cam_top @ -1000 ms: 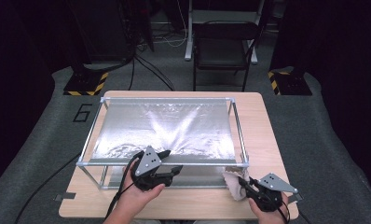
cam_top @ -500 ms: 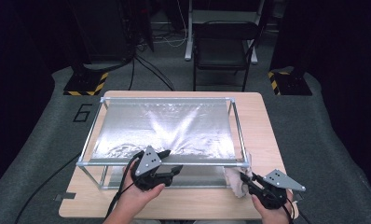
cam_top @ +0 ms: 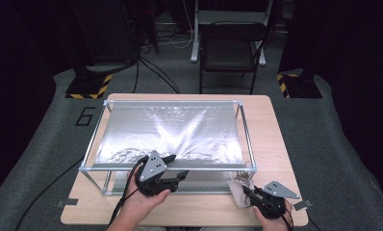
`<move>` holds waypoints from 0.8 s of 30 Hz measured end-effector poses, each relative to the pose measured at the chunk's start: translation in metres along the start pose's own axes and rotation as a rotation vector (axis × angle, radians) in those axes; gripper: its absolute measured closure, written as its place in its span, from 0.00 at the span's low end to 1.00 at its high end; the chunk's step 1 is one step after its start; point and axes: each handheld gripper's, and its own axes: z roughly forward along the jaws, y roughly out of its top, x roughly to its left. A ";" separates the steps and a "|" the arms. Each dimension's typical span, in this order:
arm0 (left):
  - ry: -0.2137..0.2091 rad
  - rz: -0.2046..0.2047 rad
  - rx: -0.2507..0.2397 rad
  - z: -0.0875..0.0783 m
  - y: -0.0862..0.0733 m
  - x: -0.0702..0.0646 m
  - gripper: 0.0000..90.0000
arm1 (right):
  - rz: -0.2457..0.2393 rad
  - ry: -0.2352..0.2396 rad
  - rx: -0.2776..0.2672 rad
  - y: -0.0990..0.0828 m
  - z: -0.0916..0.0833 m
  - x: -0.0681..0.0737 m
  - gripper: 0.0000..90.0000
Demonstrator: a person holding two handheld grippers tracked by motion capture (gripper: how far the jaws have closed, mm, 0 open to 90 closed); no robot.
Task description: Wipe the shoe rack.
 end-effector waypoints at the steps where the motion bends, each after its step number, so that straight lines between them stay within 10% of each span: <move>1: 0.000 0.000 0.000 0.000 0.000 0.000 0.41 | 0.000 0.000 0.000 0.000 0.000 0.000 0.83; 12: -0.006 -0.003 -0.003 0.000 0.000 0.000 0.41 | -0.014 -0.006 0.055 -0.012 0.012 -0.002 0.83; 24: -0.004 0.000 0.001 0.000 0.000 0.000 0.41 | -0.009 -0.001 -0.051 0.020 -0.015 0.004 0.82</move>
